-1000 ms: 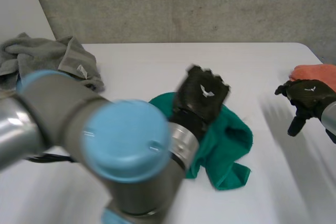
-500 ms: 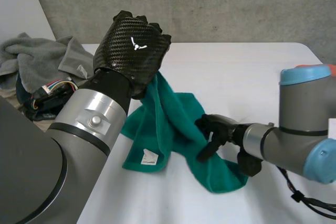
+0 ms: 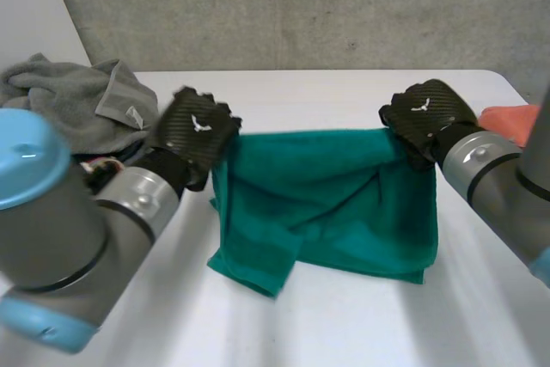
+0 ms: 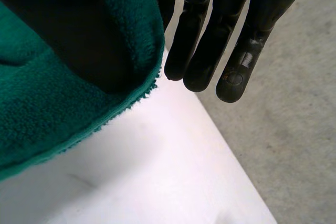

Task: Fold the laundry.

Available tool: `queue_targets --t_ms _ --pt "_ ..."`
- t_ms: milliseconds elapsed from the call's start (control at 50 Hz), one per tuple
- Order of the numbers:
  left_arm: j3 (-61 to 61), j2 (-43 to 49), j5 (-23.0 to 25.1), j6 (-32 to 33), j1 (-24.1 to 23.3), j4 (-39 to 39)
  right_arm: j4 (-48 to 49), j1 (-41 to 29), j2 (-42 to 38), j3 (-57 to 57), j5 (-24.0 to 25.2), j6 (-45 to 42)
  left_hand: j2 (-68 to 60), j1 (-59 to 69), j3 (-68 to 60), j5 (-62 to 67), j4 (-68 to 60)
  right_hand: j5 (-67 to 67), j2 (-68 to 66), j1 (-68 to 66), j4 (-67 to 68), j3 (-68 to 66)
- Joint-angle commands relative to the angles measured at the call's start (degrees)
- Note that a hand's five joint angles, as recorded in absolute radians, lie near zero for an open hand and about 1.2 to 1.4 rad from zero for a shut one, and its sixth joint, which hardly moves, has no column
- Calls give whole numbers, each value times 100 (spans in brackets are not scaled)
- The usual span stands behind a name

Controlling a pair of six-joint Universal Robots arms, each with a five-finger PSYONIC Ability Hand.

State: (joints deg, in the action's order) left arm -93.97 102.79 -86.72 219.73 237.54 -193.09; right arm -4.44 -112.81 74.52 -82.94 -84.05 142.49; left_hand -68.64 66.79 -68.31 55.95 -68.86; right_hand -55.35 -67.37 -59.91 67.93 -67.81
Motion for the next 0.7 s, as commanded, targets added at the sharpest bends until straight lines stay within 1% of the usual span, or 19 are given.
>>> queue_targets --t_ms 20,60,80,100,140,160,180,240,280,360,420,460,480,500,540,600,680,700 --pt "1718 1479 -11 236 3 -527 390 -30 -1281 1419 -375 -20 -1136 1321 -1169 1405 -1114 -1465 -1263 -2009 1207 -1219" --pt "2318 1674 -11 420 12 -729 636 -30 -1431 1893 -612 -20 -1136 1321 -1169 1405 -1114 -1465 -1263 -2009 1207 -1219" --pt "2617 1744 -11 508 21 -852 1046 -39 -1518 2340 -787 -20 -1136 1321 -1169 1405 -1114 -1465 -1263 -2009 1207 -1219" --pt "3186 1814 -20 675 38 -1141 1303 -39 -1536 2527 -858 -28 -1136 1321 -1169 1405 -1114 -1465 -1263 -2009 1207 -1219" --pt "3664 1859 -38 808 38 -1467 1891 -31 -1528 2800 -929 -2 -1136 1321 -1169 1405 -1114 -1465 -1263 -2009 1207 -1219" --pt "3866 1868 -29 843 38 -1660 2555 -30 -1484 2914 -964 -2 -1136 1321 -1169 1405 -1114 -1465 -1263 -2009 1207 -1219" --pt "4112 1842 -29 835 56 -2001 2884 -30 -1449 2924 -973 -11 -1136 1321 -1169 1405 -1114 -1465 -1263 -2009 1207 -1219" --pt "4211 1780 -29 756 65 -2478 3885 -30 -1169 2880 -956 -29 -1136 1321 -1169 1405 -1114 -1465 -1263 -2009 1207 -1219" --pt "4124 1710 -3 659 12 -2760 4082 -30 -1071 2810 -947 -29 -1136 1321 -1169 1405 -1114 -1465 -1263 -2009 1207 -1219" --pt "3466 1491 41 510 3 -2822 3943 -30 -878 2477 -859 -29 -1136 1321 -1169 1405 -1114 -1465 -1263 -2009 1207 -1219" --pt "2771 1236 164 448 38 -2848 3574 -48 -737 2020 -780 -29 -1136 1321 -1169 1405 -1114 -1465 -1263 -2009 1207 -1219" --pt "2376 1191 287 465 38 -2831 3189 -39 -676 1608 -754 -29 -1136 1321 -1169 1405 -1114 -1465 -1263 -2009 1207 -1219" --pt "1930 1182 383 491 56 -2848 3038 -39 -675 1475 -745 -29 -1136 1321 -1169 1405 -1114 -1465 -1263 -2009 1207 -1219" --pt "1822 1182 410 492 56 -2848 2880 -39 -675 1335 -745 -29 -1136 1321 -1169 1405 -1114 -1465 -1263 -2009 1207 -1219" --pt "1401 1182 498 492 135 -2848 2380 -39 -710 887 -771 -20 -1136 1321 -1169 1405 -1114 -1465 -1263 -2009 1207 -1219" --pt "706 1235 604 509 389 -2840 1844 -57 -806 334 -780 -20 -1136 1321 -1169 1405 -1114 -1465 -1263 -2009 1207 -1219" --pt "-216 1550 805 640 478 -2840 1385 -355 -1158 -195 -798 -29 -1136 1321 -1169 1405 -1114 -1465 -1263 -2009 1207 -1219" --pt "-219 1551 806 641 478 -2840 1341 -390 -1211 -274 -806 -20 -1136 1321 -1169 1405 -1114 -1465 -1263 -2009 1207 -1219"
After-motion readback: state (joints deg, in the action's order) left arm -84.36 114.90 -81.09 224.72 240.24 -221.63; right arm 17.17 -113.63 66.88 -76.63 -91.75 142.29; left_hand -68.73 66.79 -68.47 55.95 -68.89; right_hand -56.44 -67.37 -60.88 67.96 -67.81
